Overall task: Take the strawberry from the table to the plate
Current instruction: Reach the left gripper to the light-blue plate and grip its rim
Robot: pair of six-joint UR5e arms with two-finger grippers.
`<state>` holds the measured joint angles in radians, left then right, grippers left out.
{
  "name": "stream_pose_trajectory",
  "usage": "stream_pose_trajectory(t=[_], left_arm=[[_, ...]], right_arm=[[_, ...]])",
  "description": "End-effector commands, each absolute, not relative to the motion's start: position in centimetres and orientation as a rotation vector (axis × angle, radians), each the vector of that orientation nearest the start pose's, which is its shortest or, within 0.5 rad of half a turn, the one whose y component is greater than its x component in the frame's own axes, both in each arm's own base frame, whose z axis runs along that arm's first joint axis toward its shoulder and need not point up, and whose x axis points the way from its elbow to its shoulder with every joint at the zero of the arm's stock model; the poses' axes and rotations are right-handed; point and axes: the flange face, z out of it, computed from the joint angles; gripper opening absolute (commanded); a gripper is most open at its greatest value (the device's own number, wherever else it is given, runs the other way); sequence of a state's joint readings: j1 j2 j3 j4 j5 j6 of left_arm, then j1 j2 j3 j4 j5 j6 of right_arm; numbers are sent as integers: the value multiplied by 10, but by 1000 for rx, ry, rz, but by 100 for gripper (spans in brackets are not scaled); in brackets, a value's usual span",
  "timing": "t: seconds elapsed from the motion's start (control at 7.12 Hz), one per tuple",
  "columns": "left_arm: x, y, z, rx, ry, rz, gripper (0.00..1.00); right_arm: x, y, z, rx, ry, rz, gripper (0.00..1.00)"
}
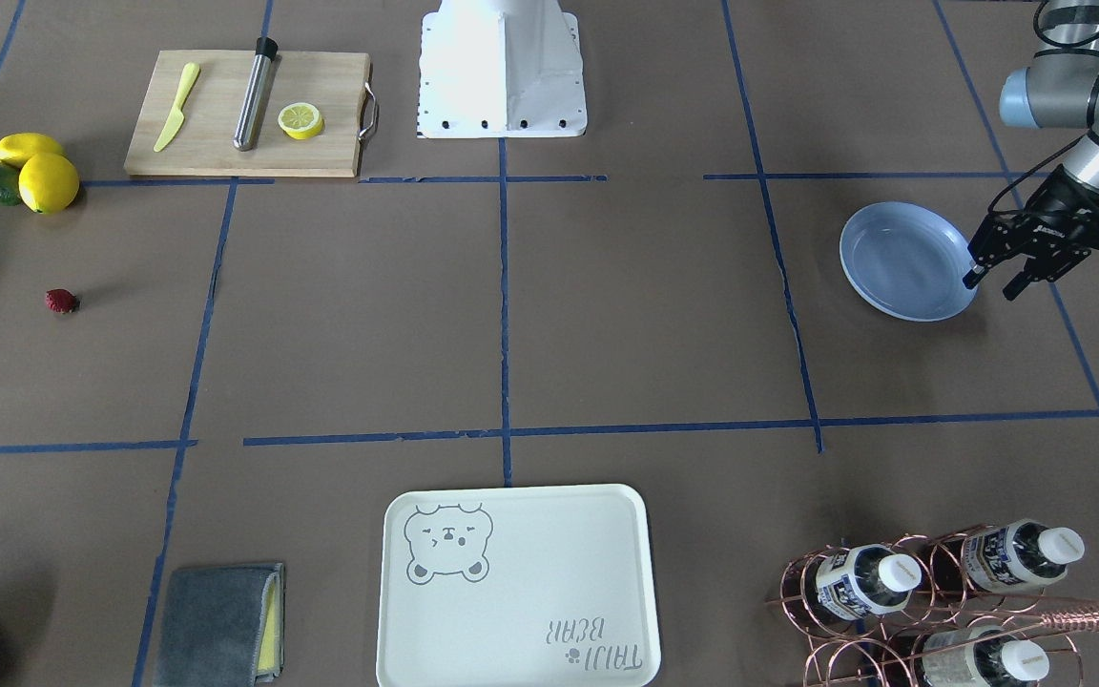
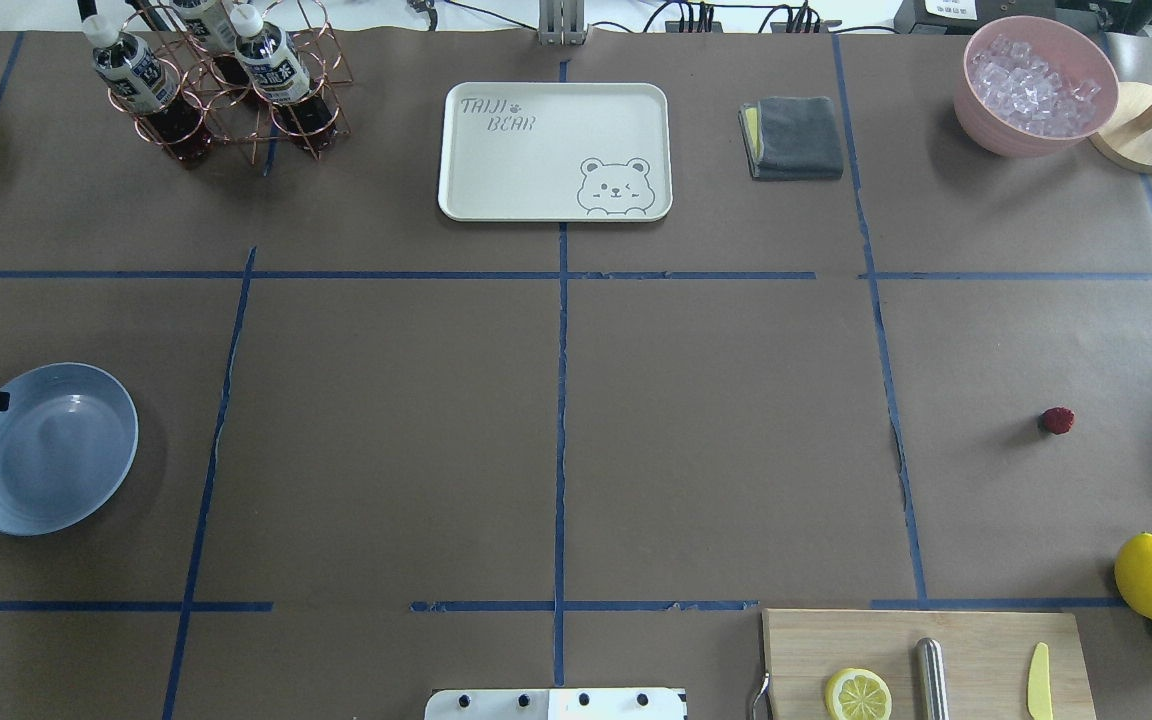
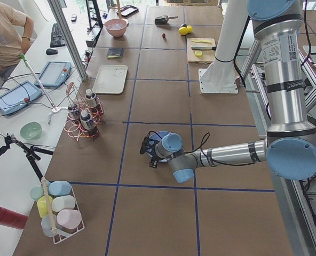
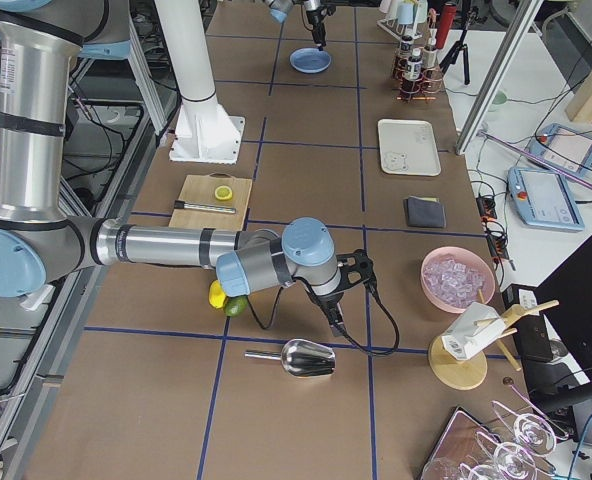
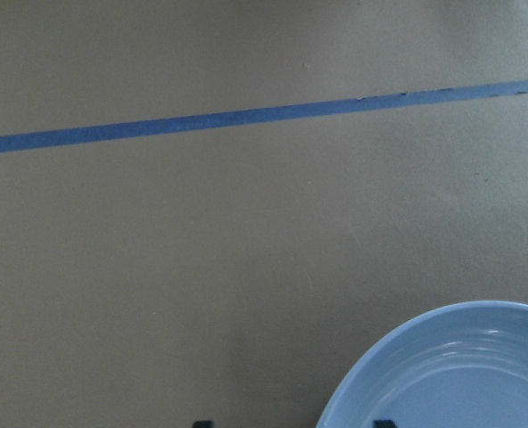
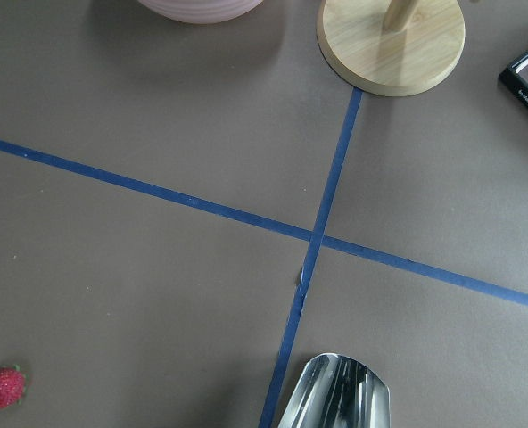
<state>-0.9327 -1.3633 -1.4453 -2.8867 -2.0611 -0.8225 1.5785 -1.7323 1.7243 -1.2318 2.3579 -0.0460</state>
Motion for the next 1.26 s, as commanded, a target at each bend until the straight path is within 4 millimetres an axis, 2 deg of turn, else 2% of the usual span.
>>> stream_pose_trajectory(t=[0.0,0.28,0.42,0.7,0.84,0.98,1.12], left_arm=[[195,-372,671,405,993,126,67],[195,-370,667,428,1017,129,0],[196,-371,658,436,1031,133,0],[208,-383,612,455,1069,148,0],[229,-408,554,430,1075,121,0],[257,-442,484,401,1088,46,0],[291,-467,430,378,1118,21,0]], right_arm=[[66,-439,621,331,-770,-164,100],[66,-439,621,331,-769,-164,100],[66,-439,621,330,-769,-163,100],[66,-440,619,336,-767,-165,100],[66,-440,618,335,-769,-164,100],[66,-440,618,337,-770,-164,100],[66,-440,618,337,-770,-164,100]])
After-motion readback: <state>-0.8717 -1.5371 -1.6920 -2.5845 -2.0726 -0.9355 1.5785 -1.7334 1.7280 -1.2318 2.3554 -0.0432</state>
